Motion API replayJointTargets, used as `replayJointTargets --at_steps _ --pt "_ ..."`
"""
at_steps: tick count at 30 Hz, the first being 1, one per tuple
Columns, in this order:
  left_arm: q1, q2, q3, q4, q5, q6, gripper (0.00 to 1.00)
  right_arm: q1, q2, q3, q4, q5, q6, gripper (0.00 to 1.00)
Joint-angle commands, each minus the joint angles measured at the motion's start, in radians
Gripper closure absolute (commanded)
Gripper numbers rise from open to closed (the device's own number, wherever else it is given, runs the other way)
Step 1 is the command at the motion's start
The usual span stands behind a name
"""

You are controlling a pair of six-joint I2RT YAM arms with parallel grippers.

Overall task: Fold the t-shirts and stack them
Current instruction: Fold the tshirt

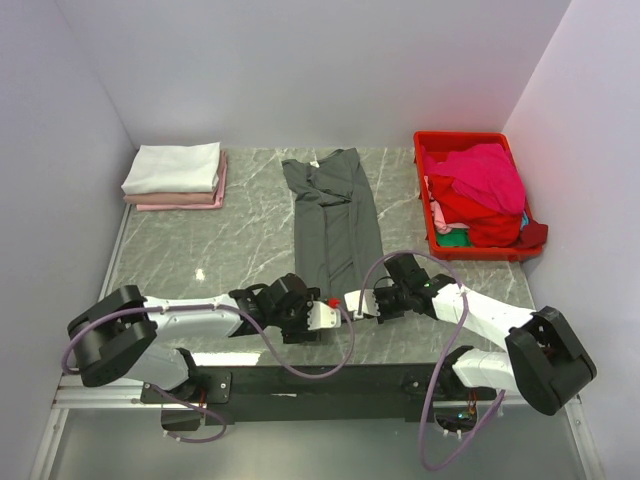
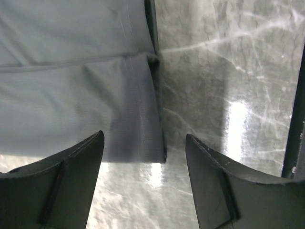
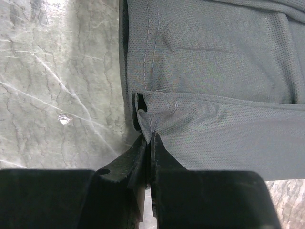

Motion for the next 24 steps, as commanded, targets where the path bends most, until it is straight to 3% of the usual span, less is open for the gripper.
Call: replayJointTargets --at_steps 1,5,8,11,12,15,24 --pt "-0.005 0.024 0.044 0.012 0.050 0.025 0.26 0.001 0.008 0.010 0.011 -0.026 0.018 0.92" --pt "-0.005 0.065 0.063 -0.009 0.036 0.037 0.28 -0.007 0.002 0.010 0.008 -0.045 0.016 0.93" --pt "-0.005 0.097 0.078 -0.020 0.021 0.037 0.37 -0.011 -0.012 0.000 0.011 -0.059 0.015 0.94" --pt "-0.005 0.116 0.089 -0.031 0.012 0.039 0.64 -0.017 -0.023 -0.009 0.006 -0.066 0.010 0.95" --pt "-0.005 0.117 0.089 -0.031 0.003 0.040 0.79 -0.021 -0.032 -0.010 0.006 -0.068 0.010 0.95" --pt "-0.005 0.110 0.073 -0.026 -0.013 0.040 0.97 -0.031 -0.046 -0.014 -0.003 -0.077 0.003 0.96" --pt "-0.031 0.041 0.110 -0.084 0.038 0.026 0.99 -0.070 -0.165 0.001 -0.133 -0.152 -0.030 1.00"
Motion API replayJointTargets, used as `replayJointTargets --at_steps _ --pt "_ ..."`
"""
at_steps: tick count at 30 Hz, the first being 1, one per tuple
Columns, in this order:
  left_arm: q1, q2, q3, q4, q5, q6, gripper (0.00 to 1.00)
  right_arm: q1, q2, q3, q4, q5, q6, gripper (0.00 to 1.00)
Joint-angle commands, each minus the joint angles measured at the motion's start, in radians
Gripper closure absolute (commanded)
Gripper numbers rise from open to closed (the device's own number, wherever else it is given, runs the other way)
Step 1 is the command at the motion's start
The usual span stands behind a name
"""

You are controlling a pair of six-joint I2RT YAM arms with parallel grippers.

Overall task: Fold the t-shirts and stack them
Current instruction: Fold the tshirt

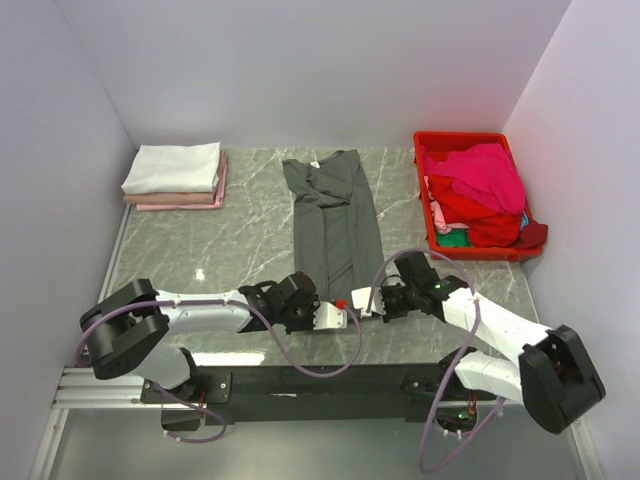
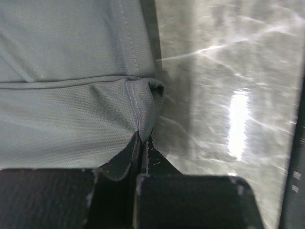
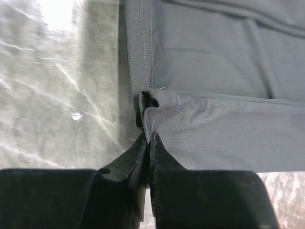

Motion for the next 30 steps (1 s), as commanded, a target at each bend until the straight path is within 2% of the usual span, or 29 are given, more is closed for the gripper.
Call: replayJointTargets --at_steps 1,8,12,18,24,28,30 --pt "-0.033 -0.058 0.053 -0.069 0.051 -0.011 0.99 -0.011 -0.087 0.004 -0.102 -0.067 -0.032 1.00" --pt "-0.129 -0.141 0.047 -0.101 0.054 -0.102 0.99 -0.009 -0.201 0.014 -0.300 -0.110 -0.082 1.00" --pt "-0.208 -0.177 0.051 -0.121 0.063 -0.171 0.99 -0.009 -0.259 0.042 -0.502 -0.137 -0.150 1.00" --pt "-0.268 -0.193 0.050 -0.127 0.097 -0.248 1.00 -0.023 -0.288 0.076 -0.630 -0.110 -0.225 1.00" --pt "-0.263 -0.167 0.061 -0.130 0.116 -0.239 1.00 -0.022 -0.279 0.088 -0.601 -0.094 -0.200 1.00" --pt "-0.156 -0.147 0.076 -0.110 0.151 -0.185 1.00 -0.022 -0.215 0.112 -0.471 -0.071 -0.078 1.00" --pt "-0.107 -0.128 0.088 -0.103 0.165 -0.160 1.00 -0.023 -0.132 0.140 -0.431 -0.059 -0.062 1.00"
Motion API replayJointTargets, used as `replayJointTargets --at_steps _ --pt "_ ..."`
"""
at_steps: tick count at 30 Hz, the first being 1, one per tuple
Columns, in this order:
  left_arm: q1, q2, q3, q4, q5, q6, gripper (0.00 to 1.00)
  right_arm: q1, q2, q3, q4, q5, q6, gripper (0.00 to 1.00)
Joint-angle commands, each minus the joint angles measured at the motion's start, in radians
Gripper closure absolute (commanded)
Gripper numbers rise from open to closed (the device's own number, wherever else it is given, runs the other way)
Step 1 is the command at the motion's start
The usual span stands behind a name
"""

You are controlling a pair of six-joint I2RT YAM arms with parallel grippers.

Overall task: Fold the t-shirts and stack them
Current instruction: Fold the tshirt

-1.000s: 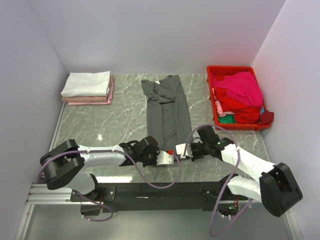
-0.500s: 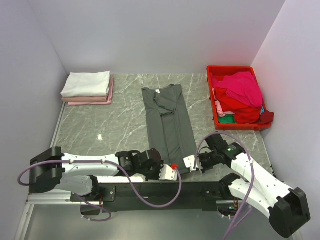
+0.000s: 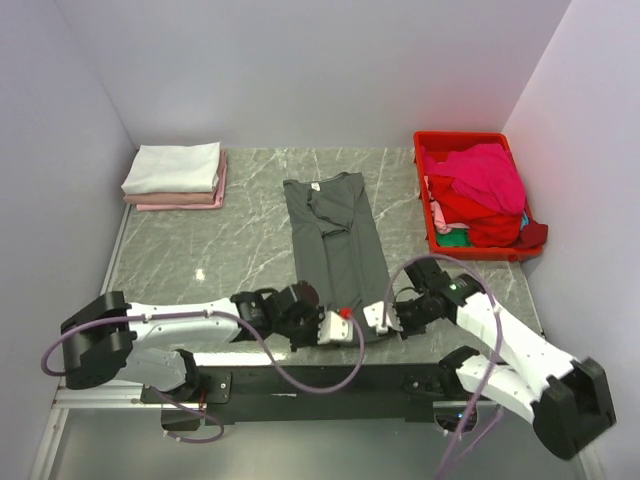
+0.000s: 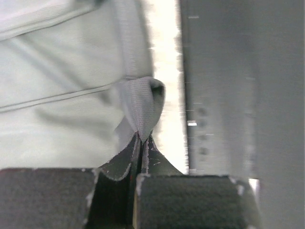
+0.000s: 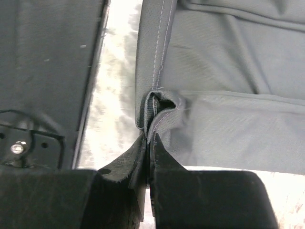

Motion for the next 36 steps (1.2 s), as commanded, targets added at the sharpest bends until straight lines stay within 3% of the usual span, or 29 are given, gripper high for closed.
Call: replayJointTargets --at_steps 1,9,18,25,36 --pt "0.116 0.030 0.067 0.029 0.065 0.060 1.00 -0.014 0.103 0.103 0.105 0.028 0.068 1.00" --pt "0.391 0.168 0.190 0.080 0.161 0.163 1.00 -0.124 0.450 0.386 0.152 0.013 0.069 1.00" --pt "0.617 0.347 0.357 0.118 0.234 0.216 1.00 -0.182 0.786 0.699 0.224 0.042 0.163 1.00" --pt "0.709 0.469 0.489 0.068 0.270 0.251 1.00 -0.190 0.955 0.863 0.289 0.075 0.237 1.00" --pt "0.744 0.573 0.579 0.030 0.291 0.271 1.00 -0.196 1.035 0.953 0.309 0.112 0.293 1.00"
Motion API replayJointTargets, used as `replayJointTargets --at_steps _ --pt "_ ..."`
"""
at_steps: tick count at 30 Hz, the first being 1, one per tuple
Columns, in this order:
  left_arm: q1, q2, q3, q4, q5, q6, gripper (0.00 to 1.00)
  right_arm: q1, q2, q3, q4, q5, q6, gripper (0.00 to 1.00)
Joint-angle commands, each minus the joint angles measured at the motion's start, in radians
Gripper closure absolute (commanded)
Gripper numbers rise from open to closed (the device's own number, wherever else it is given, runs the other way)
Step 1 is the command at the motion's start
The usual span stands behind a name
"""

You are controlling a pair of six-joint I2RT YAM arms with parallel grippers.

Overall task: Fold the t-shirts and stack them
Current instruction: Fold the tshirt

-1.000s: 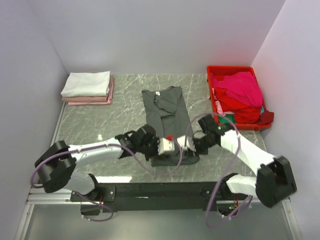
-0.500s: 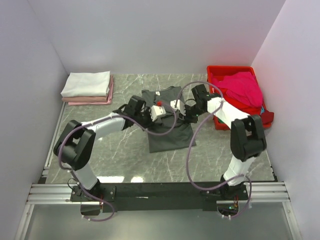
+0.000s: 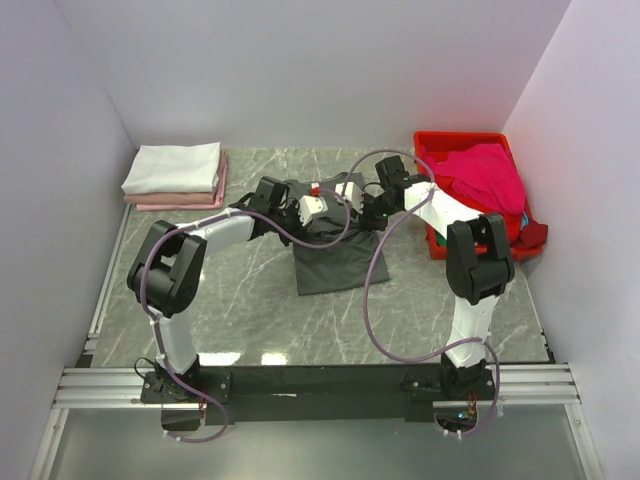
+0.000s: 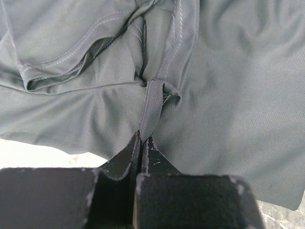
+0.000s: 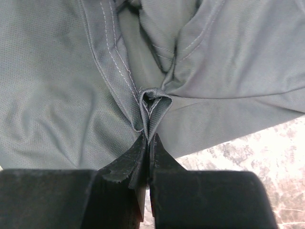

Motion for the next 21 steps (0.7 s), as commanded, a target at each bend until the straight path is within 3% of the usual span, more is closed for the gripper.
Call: replayJointTargets --at_steps 1,16,21 --pt "0.009 0.006 0.046 -0.014 0.052 0.030 1.00 -0.014 0.012 0.052 0.028 0.011 0.032 1.00" --pt "0.026 0.086 0.131 -0.019 0.014 0.008 1.00 -0.015 0.058 0.092 0.048 0.049 0.076 1.00" --pt "0.032 0.129 0.191 -0.027 -0.035 -0.041 0.97 -0.015 0.079 0.112 0.086 0.077 0.132 0.93"
